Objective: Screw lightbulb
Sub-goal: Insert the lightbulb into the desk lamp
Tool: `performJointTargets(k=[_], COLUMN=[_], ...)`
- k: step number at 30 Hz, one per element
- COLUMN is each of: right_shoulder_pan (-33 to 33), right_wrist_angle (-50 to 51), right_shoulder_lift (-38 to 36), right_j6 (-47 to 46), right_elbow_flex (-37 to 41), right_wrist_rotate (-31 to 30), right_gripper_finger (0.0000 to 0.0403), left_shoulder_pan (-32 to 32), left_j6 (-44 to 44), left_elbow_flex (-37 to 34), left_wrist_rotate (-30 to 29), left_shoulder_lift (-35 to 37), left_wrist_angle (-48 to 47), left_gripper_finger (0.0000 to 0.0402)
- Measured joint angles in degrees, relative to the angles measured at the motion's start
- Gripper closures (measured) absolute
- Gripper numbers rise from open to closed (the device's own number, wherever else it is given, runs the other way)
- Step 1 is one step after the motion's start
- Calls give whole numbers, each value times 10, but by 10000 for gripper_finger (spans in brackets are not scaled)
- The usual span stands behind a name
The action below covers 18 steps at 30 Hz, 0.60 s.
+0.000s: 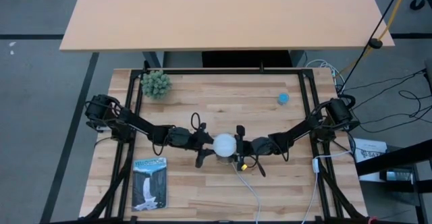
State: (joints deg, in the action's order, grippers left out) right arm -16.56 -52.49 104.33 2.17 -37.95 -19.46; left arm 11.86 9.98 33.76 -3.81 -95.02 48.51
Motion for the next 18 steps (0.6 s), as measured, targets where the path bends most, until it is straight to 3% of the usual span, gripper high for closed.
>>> performJointTargets(k=[11,18], right_shoulder_pan=[0,0], right_wrist_angle=[2,44], right_shoulder_lift=[-2,-43], right_j6=[0,0], right_elbow_flex=[0,0], right_wrist_rotate=[0,-14], right_gripper_finger=[204,204], left_shoulder_pan=[0,0], left_j6=[0,0], left_elbow_flex=[0,0], left_wrist_rotate=[1,1], left_shoulder_lift=[0,0], left_wrist_angle=[0,0], left_gripper_finger=[258,258])
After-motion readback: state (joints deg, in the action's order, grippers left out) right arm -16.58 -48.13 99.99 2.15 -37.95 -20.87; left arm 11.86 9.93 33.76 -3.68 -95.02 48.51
